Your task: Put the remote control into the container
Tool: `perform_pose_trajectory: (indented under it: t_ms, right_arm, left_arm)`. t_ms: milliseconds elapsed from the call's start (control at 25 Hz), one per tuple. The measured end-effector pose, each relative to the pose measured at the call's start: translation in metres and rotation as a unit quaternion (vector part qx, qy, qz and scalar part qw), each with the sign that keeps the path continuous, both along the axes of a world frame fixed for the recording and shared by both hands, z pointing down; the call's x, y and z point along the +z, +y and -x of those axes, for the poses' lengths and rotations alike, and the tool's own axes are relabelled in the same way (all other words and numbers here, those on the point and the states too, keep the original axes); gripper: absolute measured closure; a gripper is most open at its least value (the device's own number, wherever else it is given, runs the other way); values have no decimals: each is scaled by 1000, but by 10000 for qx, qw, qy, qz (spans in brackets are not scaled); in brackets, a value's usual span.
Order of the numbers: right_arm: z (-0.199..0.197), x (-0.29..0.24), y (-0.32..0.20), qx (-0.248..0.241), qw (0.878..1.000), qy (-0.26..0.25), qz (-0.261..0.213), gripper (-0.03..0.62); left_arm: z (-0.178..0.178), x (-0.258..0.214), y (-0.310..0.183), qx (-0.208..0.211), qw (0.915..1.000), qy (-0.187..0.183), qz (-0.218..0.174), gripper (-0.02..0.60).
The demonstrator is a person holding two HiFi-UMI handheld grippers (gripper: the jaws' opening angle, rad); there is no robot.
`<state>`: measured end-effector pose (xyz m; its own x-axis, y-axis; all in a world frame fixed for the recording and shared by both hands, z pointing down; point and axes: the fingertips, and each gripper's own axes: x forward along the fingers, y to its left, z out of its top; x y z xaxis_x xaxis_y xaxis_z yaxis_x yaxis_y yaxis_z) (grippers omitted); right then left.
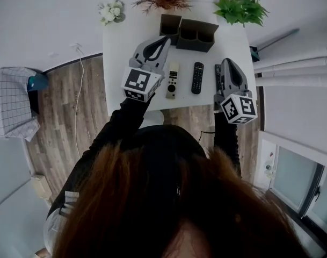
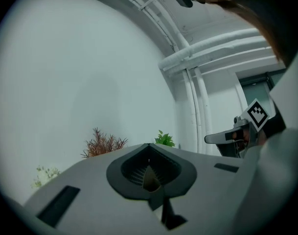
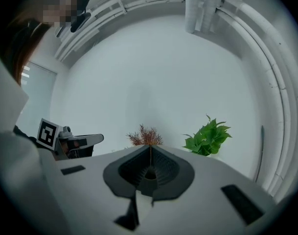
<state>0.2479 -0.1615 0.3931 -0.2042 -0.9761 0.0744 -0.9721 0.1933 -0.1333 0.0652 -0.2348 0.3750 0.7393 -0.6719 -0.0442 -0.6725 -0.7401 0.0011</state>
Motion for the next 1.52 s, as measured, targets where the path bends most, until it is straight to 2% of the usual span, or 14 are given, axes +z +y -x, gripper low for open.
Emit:
perform_pose_trajectory:
  t_ms: [200, 640, 960, 1160, 1360, 1400, 1520]
  right_arm:
    - [6, -13, -28, 51, 9999, 47, -115, 575]
    - [47, 19, -43, -694, 9968, -97, 394, 574]
    - [90, 68, -44, -851, 9885, -262, 1223, 574]
    - [119, 124, -51, -980, 9751, -395, 1948, 573]
    - [127, 176, -60, -615, 9650, -219, 2539, 569]
    - [128, 183, -62, -563, 9633, -152, 2619, 553]
    - [129, 201, -66, -408, 9578, -91, 2844, 432]
  left_arm:
    - [4, 6, -33, 46, 9999, 33, 124, 572]
    - [10, 29, -33, -287, 9988, -63, 393, 572]
    - [23, 29, -26, -488, 9980, -80, 389, 572]
    - [29, 30, -26, -475, 9981, 28, 399, 572]
    - [27, 29, -25, -323, 9988, 50, 371, 572]
    - [27, 29, -25, -297, 9989, 35, 367, 572]
    - [28, 30, -27, -254, 9990, 21, 357, 572]
